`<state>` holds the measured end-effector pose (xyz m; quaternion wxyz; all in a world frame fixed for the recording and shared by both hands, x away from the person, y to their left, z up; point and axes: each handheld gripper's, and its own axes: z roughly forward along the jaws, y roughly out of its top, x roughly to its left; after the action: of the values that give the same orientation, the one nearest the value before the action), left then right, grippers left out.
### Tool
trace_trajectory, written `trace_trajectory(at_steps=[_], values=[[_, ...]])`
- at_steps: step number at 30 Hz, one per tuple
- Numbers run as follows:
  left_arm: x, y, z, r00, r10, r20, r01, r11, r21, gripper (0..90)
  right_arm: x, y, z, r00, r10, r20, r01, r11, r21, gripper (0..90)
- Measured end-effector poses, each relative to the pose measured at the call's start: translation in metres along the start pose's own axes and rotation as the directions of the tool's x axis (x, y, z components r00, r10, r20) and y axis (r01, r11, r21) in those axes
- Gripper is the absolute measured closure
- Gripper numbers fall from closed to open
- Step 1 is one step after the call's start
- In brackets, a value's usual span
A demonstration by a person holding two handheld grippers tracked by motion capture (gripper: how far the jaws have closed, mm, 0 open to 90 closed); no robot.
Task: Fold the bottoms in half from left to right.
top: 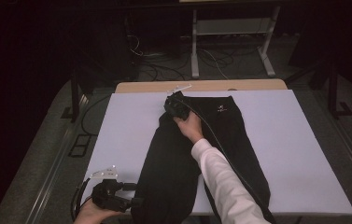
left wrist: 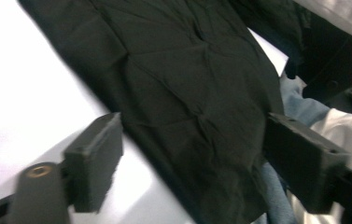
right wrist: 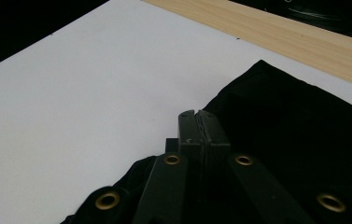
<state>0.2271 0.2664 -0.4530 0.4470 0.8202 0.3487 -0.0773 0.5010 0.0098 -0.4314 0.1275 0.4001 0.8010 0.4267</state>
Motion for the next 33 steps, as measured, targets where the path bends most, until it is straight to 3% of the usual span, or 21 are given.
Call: trace_trajectory(at_steps=[4, 8, 11, 17, 20, 24, 27, 33], values=[[0.003, 0.001, 0.002, 0.9991, -0.030, 0.030, 0.029, 0.9995, 0.012, 41.2, 0.001, 0.001, -0.001, 1.0000, -0.005, -0.004, 0.005, 1.000, -0.005, 87.9], [0.011, -0.002, 0.003, 0.9940, -0.093, 0.058, 0.093, 0.9957, 0.004, 59.9, 0.001, 0.001, -0.002, 1.0000, -0.007, -0.007, 0.007, 1.000, -0.012, 87.9], [0.013, -0.003, 0.004, 0.9950, -0.086, 0.050, 0.086, 0.9963, 0.002, 68.8, 0.002, 0.002, -0.003, 0.9999, -0.010, -0.010, 0.009, 1.000, -0.019, 87.9], [0.011, 0.001, 0.006, 0.9981, -0.061, 0.008, 0.061, 0.9973, 0.042, 85.5, 0.002, 0.001, -0.004, 0.9999, -0.008, -0.011, 0.008, 1.000, -0.023, 87.9], [0.012, 0.002, 0.008, 0.9964, -0.082, 0.024, 0.081, 0.9957, 0.045, 88.1, 0.002, 0.000, -0.004, 0.9999, -0.007, -0.013, 0.007, 1.000, -0.025, 88.0], [0.010, 0.003, 0.007, 0.9983, -0.058, 0.007, 0.058, 0.9970, 0.051, 88.8, 0.001, -0.001, -0.004, 0.9999, -0.004, -0.016, 0.003, 1.000, -0.022, 87.9], [0.010, 0.005, 0.004, 0.9981, -0.062, 0.006, 0.062, 0.9975, 0.035, 88.9, 0.000, 0.000, -0.006, 0.9998, -0.002, -0.018, 0.001, 1.000, -0.024, 88.0], [0.005, 0.011, -0.005, 0.9971, -0.062, 0.043, 0.064, 0.9975, -0.030, 88.9, -0.003, 0.004, -0.012, 0.9999, 0.002, -0.013, -0.002, 1.000, -0.024, 88.0]])
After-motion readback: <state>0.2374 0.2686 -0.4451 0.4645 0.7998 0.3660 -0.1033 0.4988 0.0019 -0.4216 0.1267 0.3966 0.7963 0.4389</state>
